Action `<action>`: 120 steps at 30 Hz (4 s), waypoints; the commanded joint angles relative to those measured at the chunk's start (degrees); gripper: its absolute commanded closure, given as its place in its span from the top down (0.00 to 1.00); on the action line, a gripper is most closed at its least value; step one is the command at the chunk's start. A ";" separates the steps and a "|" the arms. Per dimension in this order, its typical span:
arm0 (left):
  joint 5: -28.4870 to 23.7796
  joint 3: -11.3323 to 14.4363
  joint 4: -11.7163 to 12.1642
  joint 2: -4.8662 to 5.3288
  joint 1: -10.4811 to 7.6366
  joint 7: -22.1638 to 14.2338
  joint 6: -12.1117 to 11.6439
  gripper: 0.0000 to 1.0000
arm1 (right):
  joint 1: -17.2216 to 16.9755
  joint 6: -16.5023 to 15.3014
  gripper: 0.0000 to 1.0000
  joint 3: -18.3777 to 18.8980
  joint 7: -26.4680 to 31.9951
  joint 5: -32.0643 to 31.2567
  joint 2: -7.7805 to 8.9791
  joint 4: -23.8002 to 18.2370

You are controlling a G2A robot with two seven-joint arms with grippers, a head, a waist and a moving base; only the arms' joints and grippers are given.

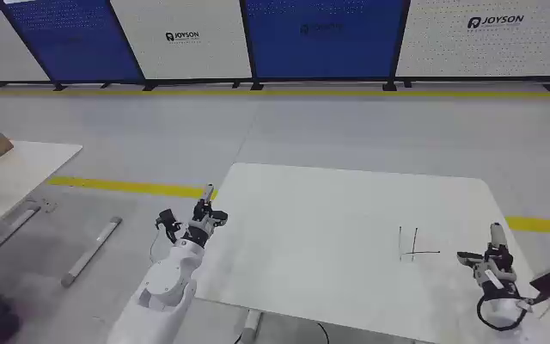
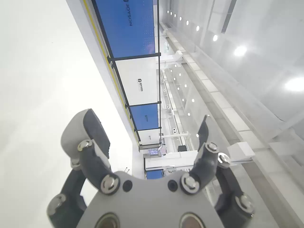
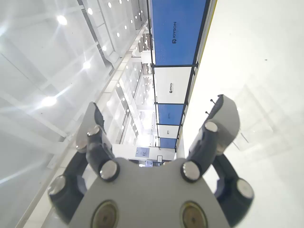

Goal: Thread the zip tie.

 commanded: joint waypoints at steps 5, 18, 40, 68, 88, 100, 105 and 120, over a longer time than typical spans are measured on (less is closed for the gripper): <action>0.00 0.00 0.00 0.00 0.00 0.00 0.00 1.00 | 0.00 0.00 1.00 0.00 0.00 0.00 0.00 0.00; 0.00 0.00 0.00 0.00 0.00 0.00 0.00 1.00 | 0.80 5.23 1.00 4.72 14.97 -0.37 1.02 -1.17; 0.00 0.00 0.00 0.00 0.00 0.00 0.00 1.00 | 8.28 14.03 1.00 12.07 44.59 -13.37 4.57 1.44; 0.00 0.00 0.00 0.00 0.00 0.00 0.00 1.00 | 41.56 11.98 1.00 -3.86 79.64 -32.09 11.42 28.32; 0.00 0.00 0.00 0.00 0.00 0.00 0.00 1.00 | 42.28 -14.23 1.00 -10.61 79.64 -17.14 12.75 37.78; 0.00 0.00 0.00 0.00 0.00 0.00 0.00 1.00 | 43.15 -13.57 1.00 -11.73 79.64 -16.61 12.91 39.10; 0.00 0.00 0.00 0.00 0.00 0.00 0.00 1.00 | 42.46 -17.52 1.00 -15.56 79.64 -14.22 13.17 38.33; 0.00 0.00 0.00 0.00 0.00 0.00 0.00 1.00 | 52.05 -19.48 1.00 -31.83 79.64 -6.72 17.02 52.39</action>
